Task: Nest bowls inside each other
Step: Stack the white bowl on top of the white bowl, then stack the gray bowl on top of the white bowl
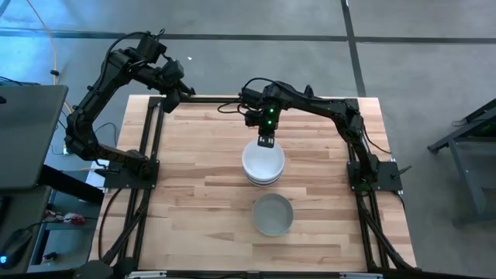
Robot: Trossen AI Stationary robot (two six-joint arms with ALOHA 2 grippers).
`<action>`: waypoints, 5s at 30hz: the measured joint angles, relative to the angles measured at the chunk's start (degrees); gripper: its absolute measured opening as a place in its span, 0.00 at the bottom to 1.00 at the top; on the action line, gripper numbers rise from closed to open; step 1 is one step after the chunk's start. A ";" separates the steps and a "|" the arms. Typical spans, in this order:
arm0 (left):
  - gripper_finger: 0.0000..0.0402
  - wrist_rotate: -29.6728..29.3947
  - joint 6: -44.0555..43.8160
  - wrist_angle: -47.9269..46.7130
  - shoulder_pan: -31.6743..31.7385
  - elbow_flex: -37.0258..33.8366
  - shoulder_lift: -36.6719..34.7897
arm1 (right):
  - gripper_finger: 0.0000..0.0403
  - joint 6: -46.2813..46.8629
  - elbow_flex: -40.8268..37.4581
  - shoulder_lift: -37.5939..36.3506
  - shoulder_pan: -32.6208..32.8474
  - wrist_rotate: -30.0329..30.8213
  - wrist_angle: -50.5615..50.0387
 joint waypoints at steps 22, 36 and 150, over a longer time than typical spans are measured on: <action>0.39 0.02 -0.42 -0.05 0.02 0.00 0.00 | 0.00 0.91 -0.10 -0.07 0.28 -1.19 -0.55; 0.39 0.02 -0.52 -0.07 0.02 0.00 0.00 | 0.00 0.98 -0.11 -0.07 0.31 -1.20 -0.53; 0.39 -0.72 -12.91 3.22 -19.31 0.00 0.00 | 0.23 62.01 -26.05 -18.23 49.70 19.47 2.56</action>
